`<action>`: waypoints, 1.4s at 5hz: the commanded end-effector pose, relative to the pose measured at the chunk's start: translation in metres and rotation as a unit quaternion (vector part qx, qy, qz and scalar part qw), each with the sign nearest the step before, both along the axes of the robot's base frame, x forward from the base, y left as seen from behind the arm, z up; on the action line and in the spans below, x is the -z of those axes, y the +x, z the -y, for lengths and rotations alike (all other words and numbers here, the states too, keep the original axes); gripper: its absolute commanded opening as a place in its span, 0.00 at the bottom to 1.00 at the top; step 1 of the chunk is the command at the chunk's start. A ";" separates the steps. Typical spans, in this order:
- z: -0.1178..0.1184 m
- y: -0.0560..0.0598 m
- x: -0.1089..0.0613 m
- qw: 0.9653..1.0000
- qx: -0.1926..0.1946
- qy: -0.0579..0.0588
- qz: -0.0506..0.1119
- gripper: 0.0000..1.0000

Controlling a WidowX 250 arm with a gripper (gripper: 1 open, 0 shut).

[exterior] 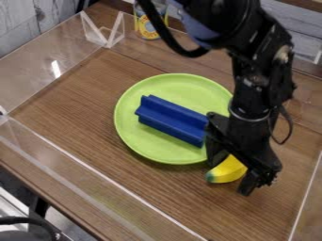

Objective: Put the banana in the green plate

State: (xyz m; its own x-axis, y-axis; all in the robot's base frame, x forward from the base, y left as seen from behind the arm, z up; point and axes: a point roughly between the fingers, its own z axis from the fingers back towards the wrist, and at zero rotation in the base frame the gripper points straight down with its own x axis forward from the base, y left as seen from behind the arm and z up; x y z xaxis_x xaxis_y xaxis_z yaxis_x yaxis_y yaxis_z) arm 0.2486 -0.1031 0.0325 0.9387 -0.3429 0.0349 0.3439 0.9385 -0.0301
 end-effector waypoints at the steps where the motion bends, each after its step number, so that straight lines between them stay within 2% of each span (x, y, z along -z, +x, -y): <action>1: 0.001 0.006 -0.002 1.000 0.001 -0.005 0.016 1.00; 2: 0.001 0.008 -0.002 1.000 0.002 -0.001 0.016 1.00; 3: 0.000 0.009 -0.005 1.000 0.002 0.005 0.015 0.00; 4: 0.000 0.011 -0.012 1.000 -0.001 0.010 0.013 1.00; 5: -0.001 0.011 -0.014 1.000 -0.005 0.009 0.011 1.00; 7: -0.002 0.014 -0.004 1.000 -0.007 0.006 0.015 1.00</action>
State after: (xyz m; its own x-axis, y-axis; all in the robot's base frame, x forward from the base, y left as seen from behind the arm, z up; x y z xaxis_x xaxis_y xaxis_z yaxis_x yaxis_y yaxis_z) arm 0.2565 -0.1018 0.0280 0.9412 -0.3371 0.0243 0.3375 0.9413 -0.0119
